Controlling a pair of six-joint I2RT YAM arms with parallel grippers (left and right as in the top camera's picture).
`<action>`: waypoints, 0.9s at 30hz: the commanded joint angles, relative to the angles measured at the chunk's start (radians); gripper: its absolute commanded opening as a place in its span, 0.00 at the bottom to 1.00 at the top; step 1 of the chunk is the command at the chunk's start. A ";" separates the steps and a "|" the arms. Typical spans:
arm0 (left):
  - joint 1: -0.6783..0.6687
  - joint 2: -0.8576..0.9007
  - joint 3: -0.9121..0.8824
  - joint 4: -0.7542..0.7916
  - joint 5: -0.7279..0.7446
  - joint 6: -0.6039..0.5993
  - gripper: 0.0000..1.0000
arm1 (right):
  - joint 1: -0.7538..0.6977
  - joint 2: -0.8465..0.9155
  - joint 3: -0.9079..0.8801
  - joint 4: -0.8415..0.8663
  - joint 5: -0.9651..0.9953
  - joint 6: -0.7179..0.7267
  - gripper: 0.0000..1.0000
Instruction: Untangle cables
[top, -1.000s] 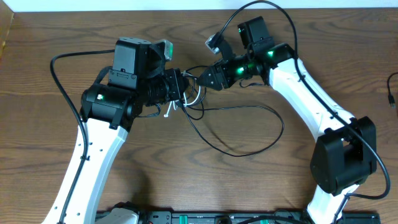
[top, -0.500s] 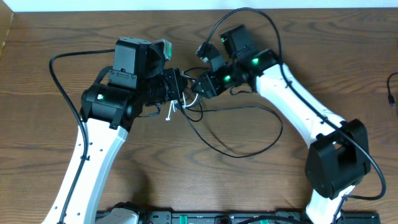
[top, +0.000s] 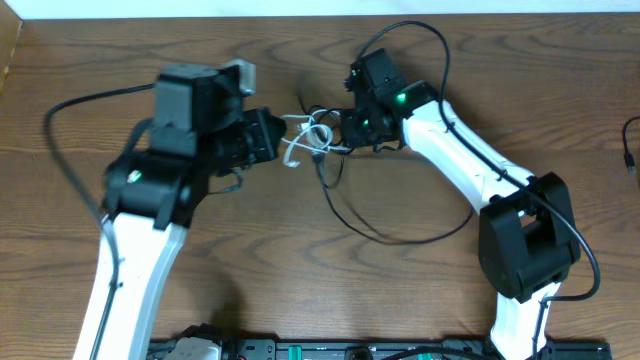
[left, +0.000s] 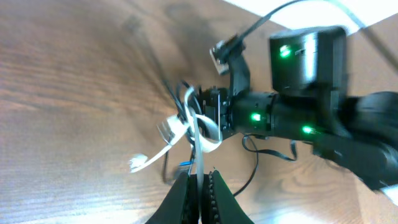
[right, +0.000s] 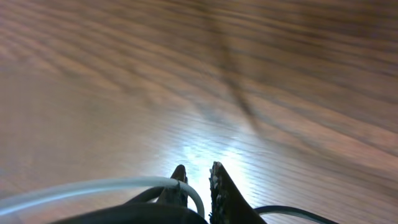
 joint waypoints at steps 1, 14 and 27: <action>0.078 -0.095 0.029 -0.003 -0.010 0.000 0.07 | -0.063 0.014 0.010 -0.024 0.097 0.016 0.06; 0.299 -0.098 0.024 -0.169 -0.076 0.058 0.07 | -0.192 0.015 0.010 -0.083 -0.200 -0.301 0.10; 0.108 0.097 0.006 -0.151 -0.024 0.237 0.16 | -0.106 0.015 0.010 -0.027 -0.259 -0.323 0.77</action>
